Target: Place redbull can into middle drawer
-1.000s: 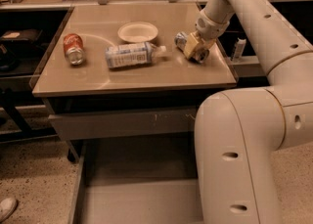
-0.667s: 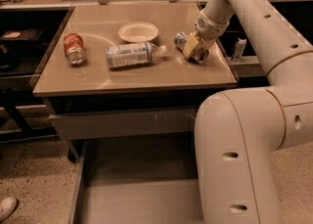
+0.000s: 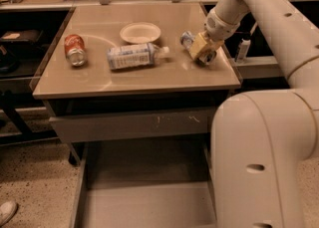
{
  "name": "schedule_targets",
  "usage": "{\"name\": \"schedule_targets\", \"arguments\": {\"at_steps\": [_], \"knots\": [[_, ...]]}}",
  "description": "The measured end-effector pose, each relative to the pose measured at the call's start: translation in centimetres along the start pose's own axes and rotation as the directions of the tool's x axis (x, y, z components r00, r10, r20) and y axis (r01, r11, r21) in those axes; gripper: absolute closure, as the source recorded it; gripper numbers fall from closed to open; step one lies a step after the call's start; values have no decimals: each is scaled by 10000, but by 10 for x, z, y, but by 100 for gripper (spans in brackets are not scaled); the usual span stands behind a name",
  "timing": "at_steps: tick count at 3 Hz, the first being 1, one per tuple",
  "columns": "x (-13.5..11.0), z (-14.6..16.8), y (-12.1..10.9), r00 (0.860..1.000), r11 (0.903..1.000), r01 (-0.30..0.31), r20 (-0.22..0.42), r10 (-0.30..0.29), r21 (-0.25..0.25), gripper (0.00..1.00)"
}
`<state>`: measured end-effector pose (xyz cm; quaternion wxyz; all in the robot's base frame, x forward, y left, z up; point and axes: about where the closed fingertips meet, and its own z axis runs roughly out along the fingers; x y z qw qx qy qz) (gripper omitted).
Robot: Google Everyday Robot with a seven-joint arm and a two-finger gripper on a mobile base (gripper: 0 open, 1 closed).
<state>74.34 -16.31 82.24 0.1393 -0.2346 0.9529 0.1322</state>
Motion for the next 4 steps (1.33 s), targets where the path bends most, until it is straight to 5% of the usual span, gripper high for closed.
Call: {"name": "schedule_targets", "arguments": {"at_steps": [1,2,4], "knots": [[29,-14,3,9986,9985,-337,404,354,-428,100],[44,1,8,9991,9973,-434,-18,434,-596,100],[53,-7,20,9988,9968,-485,-31,484,-628,100]]}}
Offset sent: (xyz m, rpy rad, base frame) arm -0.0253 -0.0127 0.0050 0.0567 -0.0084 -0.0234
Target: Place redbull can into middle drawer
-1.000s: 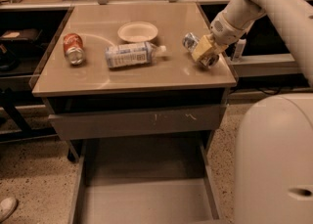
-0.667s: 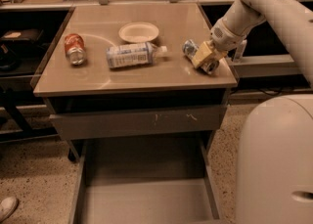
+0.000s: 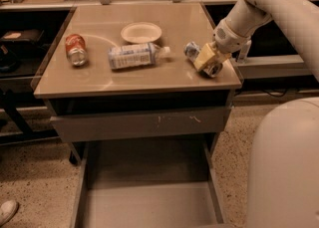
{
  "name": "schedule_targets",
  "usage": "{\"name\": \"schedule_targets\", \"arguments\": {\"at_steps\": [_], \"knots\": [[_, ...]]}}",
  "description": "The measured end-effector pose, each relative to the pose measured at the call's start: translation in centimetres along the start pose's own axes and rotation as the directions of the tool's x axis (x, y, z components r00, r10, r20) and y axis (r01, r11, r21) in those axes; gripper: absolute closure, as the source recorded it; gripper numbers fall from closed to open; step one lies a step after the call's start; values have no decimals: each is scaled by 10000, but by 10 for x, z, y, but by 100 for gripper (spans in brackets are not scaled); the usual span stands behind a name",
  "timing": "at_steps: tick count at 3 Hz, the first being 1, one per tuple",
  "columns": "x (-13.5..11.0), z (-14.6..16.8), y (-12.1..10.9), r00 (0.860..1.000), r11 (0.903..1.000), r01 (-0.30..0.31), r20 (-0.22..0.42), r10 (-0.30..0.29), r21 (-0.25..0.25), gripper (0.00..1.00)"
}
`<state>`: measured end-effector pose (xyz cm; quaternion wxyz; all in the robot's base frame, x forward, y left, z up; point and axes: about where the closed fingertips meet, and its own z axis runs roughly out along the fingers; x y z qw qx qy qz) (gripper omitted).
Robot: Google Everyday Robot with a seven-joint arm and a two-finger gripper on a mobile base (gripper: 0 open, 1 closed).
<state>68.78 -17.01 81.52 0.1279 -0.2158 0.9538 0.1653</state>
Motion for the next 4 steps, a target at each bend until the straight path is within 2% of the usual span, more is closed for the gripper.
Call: {"name": "schedule_targets", "arguments": {"at_steps": [1,2,3,4], "knots": [[27,-18,22,9992,9993,-366,159,366,9,100],[69,-25,49,9971,9971,-763,-61,763,-58,100],[90,-9,53,9948,9966,-817,-621,808,-116,100],[98,-9,63,9940,9962,-865,-685,853,-141,100]]}}
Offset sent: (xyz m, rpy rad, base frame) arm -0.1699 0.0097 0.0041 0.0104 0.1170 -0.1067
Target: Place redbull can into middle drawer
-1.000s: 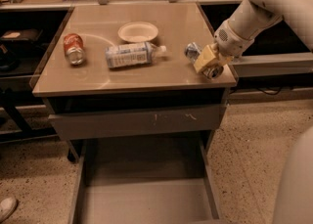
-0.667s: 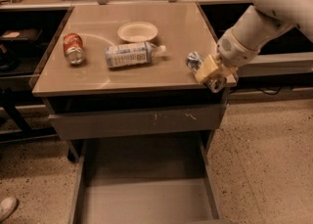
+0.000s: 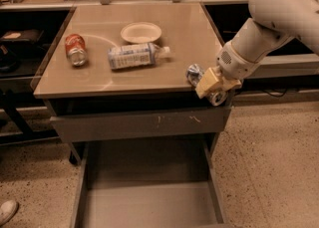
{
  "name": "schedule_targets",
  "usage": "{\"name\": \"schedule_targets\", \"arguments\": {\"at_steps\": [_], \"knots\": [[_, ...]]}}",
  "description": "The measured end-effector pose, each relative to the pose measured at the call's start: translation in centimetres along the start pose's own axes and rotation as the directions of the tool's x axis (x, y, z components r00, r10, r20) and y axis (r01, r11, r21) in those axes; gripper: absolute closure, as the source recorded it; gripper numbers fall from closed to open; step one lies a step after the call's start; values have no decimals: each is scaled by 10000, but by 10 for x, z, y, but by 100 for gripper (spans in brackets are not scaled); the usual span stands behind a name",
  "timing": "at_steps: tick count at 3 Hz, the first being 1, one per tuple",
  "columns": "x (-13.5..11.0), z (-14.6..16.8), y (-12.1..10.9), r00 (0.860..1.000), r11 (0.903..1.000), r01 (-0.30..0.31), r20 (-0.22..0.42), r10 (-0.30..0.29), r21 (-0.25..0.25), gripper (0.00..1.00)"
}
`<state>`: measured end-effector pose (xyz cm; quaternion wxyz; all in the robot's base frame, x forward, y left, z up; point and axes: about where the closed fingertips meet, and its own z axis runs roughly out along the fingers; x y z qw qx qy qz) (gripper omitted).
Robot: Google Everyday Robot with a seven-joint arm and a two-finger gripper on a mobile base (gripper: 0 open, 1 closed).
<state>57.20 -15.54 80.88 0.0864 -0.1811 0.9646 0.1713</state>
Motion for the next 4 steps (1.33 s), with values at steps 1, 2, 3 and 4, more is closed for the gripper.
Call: {"name": "schedule_targets", "arguments": {"at_steps": [1,2,3,4], "knots": [[31,-2,23,9985,9983,-526,-136,523,-239,100],[80,11,44,9872,9881,-1488,-637,1462,-386,100],[91,20,43,9840,9873,-1549,-940,1512,-338,100],[90,19,43,9842,9874,-1545,-924,1508,-340,100]]}}
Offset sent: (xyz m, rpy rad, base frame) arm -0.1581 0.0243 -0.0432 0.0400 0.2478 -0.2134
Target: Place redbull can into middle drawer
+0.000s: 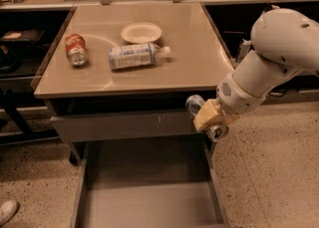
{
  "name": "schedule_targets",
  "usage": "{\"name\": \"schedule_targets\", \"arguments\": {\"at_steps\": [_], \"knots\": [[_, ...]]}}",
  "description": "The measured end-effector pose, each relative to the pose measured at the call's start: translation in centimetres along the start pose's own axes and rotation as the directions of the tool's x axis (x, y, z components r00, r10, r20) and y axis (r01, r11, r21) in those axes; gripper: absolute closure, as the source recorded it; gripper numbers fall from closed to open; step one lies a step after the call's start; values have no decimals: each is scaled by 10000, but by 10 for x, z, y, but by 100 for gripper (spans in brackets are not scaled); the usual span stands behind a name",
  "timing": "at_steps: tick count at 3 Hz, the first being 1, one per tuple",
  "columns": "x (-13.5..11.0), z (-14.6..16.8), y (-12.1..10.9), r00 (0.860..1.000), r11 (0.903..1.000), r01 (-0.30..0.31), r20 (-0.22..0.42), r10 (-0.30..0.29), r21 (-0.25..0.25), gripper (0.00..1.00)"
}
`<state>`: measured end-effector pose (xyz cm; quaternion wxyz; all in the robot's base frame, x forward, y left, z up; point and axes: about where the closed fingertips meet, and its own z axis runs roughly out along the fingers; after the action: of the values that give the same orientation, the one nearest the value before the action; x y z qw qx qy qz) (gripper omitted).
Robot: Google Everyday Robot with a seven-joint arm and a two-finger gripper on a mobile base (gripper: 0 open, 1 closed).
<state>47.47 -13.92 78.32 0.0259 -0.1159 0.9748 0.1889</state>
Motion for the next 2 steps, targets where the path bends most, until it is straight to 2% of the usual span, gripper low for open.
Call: {"name": "schedule_targets", "arguments": {"at_steps": [1,2], "knots": [[21,25,7,9993,9996,-140,-356,132,-239,100],[45,80,25,9943,9963,-363,-1031,282,-774,100]]}}
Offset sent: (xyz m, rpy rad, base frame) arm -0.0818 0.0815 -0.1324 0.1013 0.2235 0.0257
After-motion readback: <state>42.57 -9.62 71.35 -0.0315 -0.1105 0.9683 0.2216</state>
